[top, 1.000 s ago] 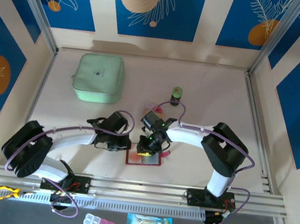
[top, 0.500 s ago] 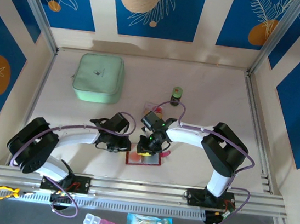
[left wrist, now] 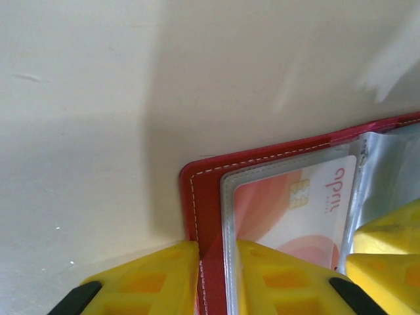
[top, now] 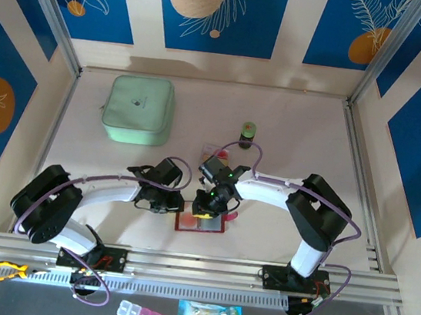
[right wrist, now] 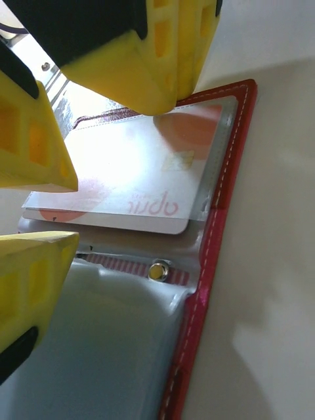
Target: Take the credit cards out of the card holder
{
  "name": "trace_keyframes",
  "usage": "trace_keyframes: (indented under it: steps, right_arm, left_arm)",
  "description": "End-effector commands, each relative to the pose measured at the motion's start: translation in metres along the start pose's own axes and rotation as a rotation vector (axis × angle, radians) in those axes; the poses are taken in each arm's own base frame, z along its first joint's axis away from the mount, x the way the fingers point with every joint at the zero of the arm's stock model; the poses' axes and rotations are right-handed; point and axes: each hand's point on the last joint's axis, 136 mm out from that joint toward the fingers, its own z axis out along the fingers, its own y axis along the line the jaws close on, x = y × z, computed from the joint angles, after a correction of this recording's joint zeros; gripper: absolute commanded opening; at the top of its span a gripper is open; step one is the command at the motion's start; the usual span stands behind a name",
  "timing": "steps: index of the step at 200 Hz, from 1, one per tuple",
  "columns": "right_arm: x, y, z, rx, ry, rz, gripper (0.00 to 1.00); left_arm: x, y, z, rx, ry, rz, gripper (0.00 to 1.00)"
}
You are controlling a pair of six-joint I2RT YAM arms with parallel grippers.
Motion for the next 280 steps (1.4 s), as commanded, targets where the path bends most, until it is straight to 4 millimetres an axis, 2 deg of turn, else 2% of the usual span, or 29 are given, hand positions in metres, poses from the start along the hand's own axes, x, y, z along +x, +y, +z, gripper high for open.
trace_keyframes:
  steps: [1,115,203,280]
  right_arm:
    - [0.004,0.003,-0.01,-0.013,-0.011,-0.005,0.24]
    - [0.004,0.006,0.005,-0.104,0.034,0.022,0.17]
    - [0.005,-0.006,0.013,-0.033,0.053,0.038,0.23]
    - [0.005,0.002,0.016,-0.084,0.064,0.024,0.22]
  left_arm:
    - [0.005,0.013,0.002,-0.076,0.024,0.012,0.23]
    - [0.01,0.018,0.005,-0.086,0.038,0.01,0.22]
    - [0.011,0.019,0.004,-0.085,0.039,0.007,0.22]
    - [0.011,0.019,0.005,-0.081,0.038,0.009,0.23]
